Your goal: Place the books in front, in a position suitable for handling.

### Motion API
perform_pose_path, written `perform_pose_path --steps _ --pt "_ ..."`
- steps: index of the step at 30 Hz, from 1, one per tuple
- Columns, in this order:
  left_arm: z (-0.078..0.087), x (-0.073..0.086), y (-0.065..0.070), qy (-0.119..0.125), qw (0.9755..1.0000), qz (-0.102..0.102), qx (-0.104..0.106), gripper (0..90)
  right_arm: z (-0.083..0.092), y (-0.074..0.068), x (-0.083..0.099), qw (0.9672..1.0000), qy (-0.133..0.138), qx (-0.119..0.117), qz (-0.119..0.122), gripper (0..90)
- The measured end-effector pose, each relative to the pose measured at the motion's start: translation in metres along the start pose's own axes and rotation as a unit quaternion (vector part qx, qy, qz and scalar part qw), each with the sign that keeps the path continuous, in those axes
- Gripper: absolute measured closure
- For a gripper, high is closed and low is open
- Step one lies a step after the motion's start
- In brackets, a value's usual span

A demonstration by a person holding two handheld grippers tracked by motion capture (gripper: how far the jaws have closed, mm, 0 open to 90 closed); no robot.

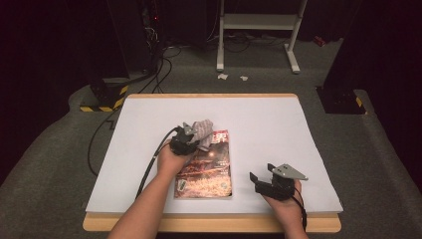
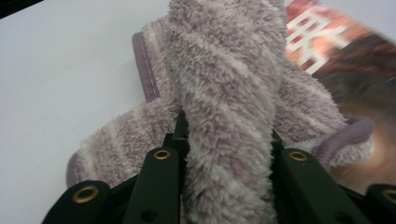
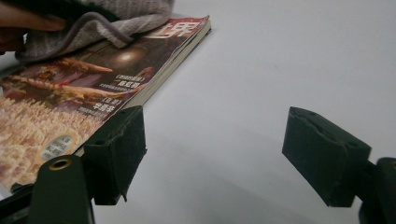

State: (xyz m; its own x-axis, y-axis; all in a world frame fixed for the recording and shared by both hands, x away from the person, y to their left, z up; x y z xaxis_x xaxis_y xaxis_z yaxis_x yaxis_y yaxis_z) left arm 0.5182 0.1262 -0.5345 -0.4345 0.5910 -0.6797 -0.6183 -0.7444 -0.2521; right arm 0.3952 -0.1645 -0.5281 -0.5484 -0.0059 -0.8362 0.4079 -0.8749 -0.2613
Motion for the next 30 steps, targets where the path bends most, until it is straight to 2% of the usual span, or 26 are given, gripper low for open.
perform_pose_path --steps 5,9,13,18,20,22,23,24,25,26,30 --pt "0.007 0.01 -0.013 -0.008 0.9999 0.011 -0.009 69.6 -0.001 0.002 -0.001 1.0 0.002 0.01 -0.001 15.4" --pt "0.005 0.009 -0.012 -0.006 0.9999 0.011 -0.01 69.5 -0.002 0.002 -0.001 0.9999 0.003 0.013 0.007 14.5" --pt "-0.002 0.0 -0.003 0.001 0.9999 0.01 -0.004 69.5 -0.003 -0.001 0.001 0.9992 -0.003 0.021 0.035 14.6" --pt "-0.013 -0.018 0.017 0.013 0.9998 0.0 0.013 69.5 -0.001 -0.001 0.0 0.9986 -0.009 0.028 0.044 17.0" --pt "-0.018 -0.029 0.031 0.018 0.9995 -0.006 0.025 69.5 -0.001 0.0 0.0 0.9984 -0.015 0.033 0.044 17.8" --pt "-0.022 -0.042 0.052 0.023 0.9986 -0.023 0.043 69.5 0.0 0.002 0.0 0.9984 -0.019 0.036 0.04 17.7" --pt "-0.022 -0.042 0.052 0.023 0.9986 -0.023 0.043 69.5 0.0 0.002 0.0 0.9987 -0.02 0.032 0.034 17.2" --pt "-0.023 -0.049 0.067 0.028 0.9977 -0.033 0.053 69.5 0.0 0.002 0.001 0.9989 -0.022 0.03 0.03 16.6" --pt "-0.023 -0.049 0.067 0.028 0.9977 -0.033 0.053 69.5 0.0 0.002 0.001 0.9989 -0.022 0.03 0.03 16.6" --pt "-0.023 -0.054 0.08 0.033 0.9969 -0.038 0.06 69.5 0.0 0.003 0.001 0.9989 -0.023 0.029 0.028 15.5" --pt "-0.02 -0.054 0.088 0.036 0.9968 -0.037 0.062 69.5 0.0 0.003 0.001 0.9991 -0.021 0.026 0.026 15.4"
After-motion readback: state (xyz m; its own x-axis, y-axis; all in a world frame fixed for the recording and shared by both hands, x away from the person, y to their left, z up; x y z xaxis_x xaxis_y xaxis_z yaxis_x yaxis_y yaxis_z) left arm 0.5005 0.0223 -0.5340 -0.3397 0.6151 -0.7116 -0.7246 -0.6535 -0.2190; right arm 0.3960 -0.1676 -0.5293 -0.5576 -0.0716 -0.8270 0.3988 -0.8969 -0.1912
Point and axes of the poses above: each handheld gripper's, and its own axes: z roughly backward along the jaws, x roughly out of its underside, y roughly to its right, the point moved 7 cm from there along -z, roughly forward along the jaws, and after that the axes turned 11 degrees about -z, right-handed, at the moved point
